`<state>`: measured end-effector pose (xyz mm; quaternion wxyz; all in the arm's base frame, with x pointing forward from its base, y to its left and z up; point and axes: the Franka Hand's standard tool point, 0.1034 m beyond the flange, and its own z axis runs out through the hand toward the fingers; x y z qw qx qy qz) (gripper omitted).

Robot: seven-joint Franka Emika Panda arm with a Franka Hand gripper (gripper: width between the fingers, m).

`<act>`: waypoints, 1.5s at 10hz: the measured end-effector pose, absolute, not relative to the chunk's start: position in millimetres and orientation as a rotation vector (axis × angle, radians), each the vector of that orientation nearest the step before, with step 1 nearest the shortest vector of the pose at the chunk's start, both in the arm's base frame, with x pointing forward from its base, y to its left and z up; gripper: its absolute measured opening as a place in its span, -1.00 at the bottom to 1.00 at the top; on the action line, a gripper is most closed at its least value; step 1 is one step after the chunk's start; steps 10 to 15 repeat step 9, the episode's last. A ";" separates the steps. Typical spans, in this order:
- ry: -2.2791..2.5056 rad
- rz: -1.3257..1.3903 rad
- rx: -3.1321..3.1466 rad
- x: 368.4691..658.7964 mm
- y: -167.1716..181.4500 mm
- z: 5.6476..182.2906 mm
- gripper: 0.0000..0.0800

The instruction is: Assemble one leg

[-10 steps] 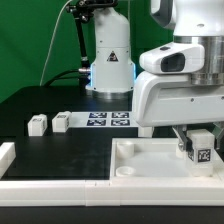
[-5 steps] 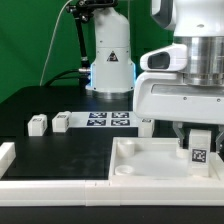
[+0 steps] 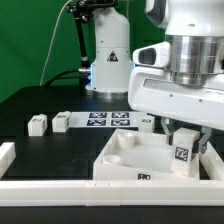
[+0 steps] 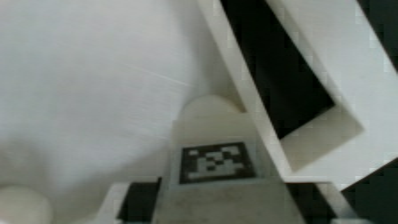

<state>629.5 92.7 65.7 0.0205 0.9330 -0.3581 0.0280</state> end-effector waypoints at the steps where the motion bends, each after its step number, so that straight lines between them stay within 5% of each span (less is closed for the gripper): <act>1: -1.133 0.085 2.878 629.1 89.8 65.9 -0.25; 2: -1.128 0.084 2.880 628.8 89.8 65.3 -0.25; 4: -1.129 0.083 2.880 628.6 89.9 64.8 0.47; 6: -1.129 0.082 2.879 628.5 89.8 64.4 0.59; 15: -1.128 0.082 2.879 628.3 89.8 64.1 0.62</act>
Offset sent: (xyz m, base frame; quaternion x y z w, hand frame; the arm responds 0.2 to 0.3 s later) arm 0.0000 0.0000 0.0000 0.0000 0.0000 0.0000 1.0000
